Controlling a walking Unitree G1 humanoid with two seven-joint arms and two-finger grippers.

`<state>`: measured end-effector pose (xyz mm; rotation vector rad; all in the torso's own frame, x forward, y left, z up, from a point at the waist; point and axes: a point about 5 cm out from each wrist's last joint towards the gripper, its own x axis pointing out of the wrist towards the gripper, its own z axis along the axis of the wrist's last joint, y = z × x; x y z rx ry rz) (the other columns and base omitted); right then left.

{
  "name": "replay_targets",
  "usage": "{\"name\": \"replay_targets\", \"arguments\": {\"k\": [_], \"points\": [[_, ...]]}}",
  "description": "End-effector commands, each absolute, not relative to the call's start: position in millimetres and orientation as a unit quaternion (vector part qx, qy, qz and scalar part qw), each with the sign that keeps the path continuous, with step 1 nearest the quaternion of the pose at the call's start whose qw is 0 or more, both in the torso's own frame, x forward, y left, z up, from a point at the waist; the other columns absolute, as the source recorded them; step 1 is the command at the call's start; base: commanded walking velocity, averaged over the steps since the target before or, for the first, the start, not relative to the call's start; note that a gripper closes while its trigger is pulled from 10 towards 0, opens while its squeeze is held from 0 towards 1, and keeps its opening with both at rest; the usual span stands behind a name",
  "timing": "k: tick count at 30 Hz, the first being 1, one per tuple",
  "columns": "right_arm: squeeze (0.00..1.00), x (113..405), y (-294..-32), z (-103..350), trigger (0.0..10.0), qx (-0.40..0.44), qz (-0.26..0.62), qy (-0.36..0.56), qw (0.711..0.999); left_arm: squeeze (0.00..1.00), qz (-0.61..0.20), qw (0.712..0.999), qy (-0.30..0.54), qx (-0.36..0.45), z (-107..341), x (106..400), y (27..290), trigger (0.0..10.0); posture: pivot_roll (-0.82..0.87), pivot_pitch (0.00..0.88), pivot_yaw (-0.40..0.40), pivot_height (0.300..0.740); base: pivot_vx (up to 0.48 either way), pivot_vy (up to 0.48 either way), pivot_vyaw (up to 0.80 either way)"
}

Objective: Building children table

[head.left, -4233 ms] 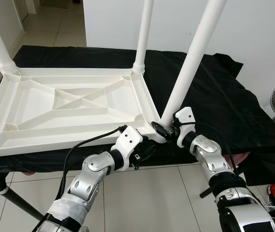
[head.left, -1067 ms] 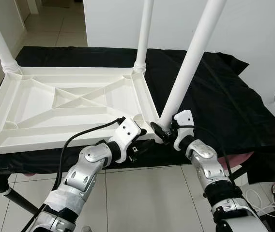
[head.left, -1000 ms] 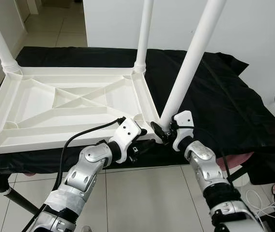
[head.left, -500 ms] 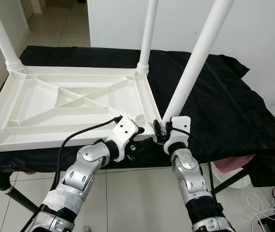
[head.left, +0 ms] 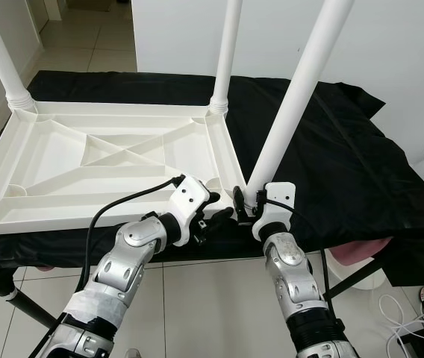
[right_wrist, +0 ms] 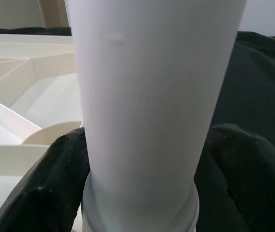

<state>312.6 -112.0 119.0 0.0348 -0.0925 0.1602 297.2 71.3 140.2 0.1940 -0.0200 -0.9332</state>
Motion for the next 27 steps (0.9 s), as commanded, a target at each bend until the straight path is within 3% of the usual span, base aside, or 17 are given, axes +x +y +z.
{"name": "replay_targets", "arguments": {"k": [1, 5, 6, 12, 20, 21, 22, 23, 27], "points": [[1.0, 316, -118, 125, 10.0, 0.021, 0.081, -0.06, 0.995, 0.0, -0.449, 0.888, -0.008, 0.098, 139, 297, 71, 10.0, 0.02, 0.0, -0.079, 0.74, 0.0, 0.0, 0.0], [1.0, 318, -121, 129, 10.0, 0.024, 0.107, -0.066, 0.992, 0.0, -0.45, 0.888, -0.007, 0.099, 138, 296, 70, 10.0, 0.02, 0.0, -0.08, 0.74, 0.0, 0.0, 0.0], [0.0, 321, -125, 133, 10.0, 0.026, 0.133, -0.069, 0.988, 0.0, -0.451, 0.887, -0.006, 0.097, 137, 294, 70, 10.0, 0.02, 0.0, -0.08, 0.74, 0.0, 0.0, 0.0], [0.0, 328, -131, 135, 10.0, -0.031, 0.278, -0.06, 0.958, 0.0, -0.469, 0.879, 0.002, 0.085, 130, 283, 71, 10.0, 0.02, 0.0, -0.077, 0.74, 0.0, 0.0, 0.0], [0.0, 337, -130, 135, 10.0, -0.056, 0.342, -0.044, 0.937, 0.0, -0.506, 0.858, 0.005, 0.093, 130, 275, 66, 10.0, 0.02, 0.0, -0.081, 0.74, 0.0, 0.0, 0.0], [0.0, 339, -130, 134, 3.3, -0.062, 0.352, -0.04, 0.933, 0.0, -0.515, 0.852, 0.004, 0.092, 130, 274, 64, 10.0, 0.02, 0.0, -0.081, 0.74, 0.0, 0.0, 0.0], [0.0, 339, -130, 134, 3.3, -0.062, 0.352, -0.04, 0.933, 0.0, -0.515, 0.852, 0.004, 0.092, 130, 274, 64, 10.0, 0.02, 0.0, -0.081, 0.74, 0.0, 0.0, 0.0], [0.0, 340, -130, 133, 0.2, -0.065, 0.362, -0.035, 0.929, 0.0, -0.521, 0.848, 0.001, 0.095, 132, 274, 62, 10.0, 0.02, 0.0, -0.078, 0.74, 0.0, 0.0, 0.0], [0.0, 341, -132, 131, 0.0, -0.066, 0.377, -0.027, 0.924, 0.0, -0.525, 0.846, -0.003, 0.096, 134, 274, 59, 10.0, 0.02, 0.0, -0.073, 0.74, 0.0, 0.0, 0.0]]}}
